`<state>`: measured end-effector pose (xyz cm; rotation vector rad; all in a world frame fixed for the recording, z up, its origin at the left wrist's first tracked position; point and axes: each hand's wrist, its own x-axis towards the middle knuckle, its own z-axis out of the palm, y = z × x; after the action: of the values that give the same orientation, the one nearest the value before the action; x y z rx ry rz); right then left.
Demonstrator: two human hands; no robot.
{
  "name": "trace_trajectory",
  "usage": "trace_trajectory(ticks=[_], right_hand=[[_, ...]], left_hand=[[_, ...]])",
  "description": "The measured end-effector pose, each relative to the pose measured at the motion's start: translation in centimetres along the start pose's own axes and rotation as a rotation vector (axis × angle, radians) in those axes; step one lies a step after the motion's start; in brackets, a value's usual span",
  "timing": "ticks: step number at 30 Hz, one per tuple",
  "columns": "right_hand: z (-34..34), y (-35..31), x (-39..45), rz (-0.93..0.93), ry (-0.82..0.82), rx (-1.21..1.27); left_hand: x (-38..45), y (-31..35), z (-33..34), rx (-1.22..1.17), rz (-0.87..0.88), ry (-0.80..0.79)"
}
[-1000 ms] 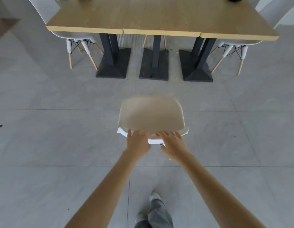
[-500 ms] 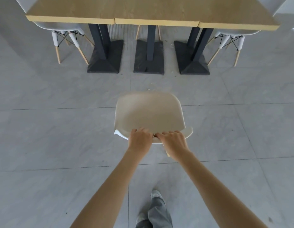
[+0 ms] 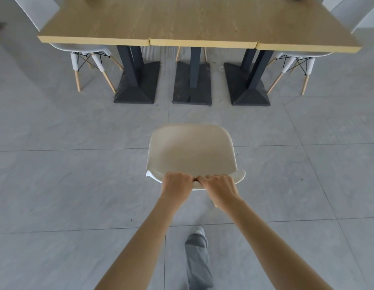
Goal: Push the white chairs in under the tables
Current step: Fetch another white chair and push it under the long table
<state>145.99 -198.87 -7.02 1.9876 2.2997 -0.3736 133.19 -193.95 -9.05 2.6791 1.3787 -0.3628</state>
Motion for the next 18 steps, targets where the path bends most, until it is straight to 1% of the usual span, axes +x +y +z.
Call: trace_trajectory(ticks=[4, 7, 9, 11, 18], right_hand=[[0.0, 2.1, 2.9, -0.002, 0.048, 0.012], [-0.4, 3.4, 5.6, 0.034, 0.093, 0.017], [-0.9, 4.6, 7.8, 0.062, 0.052, -0.034], [-1.1, 5.1, 9.1, 0.058, 0.086, -0.054], [-2.5, 8.4, 15.5, 0.048, 0.095, -0.01]], left_hand=[[3.1, -0.6, -0.7, 0.01, 0.006, -0.015], [5.9, -1.2, -1.6, 0.017, 0.001, -0.031], [8.3, -1.8, -2.2, 0.018, 0.005, -0.036], [9.6, -2.3, -2.7, 0.016, 0.006, -0.041], [16.2, -4.3, -4.7, 0.022, 0.002, -0.047]])
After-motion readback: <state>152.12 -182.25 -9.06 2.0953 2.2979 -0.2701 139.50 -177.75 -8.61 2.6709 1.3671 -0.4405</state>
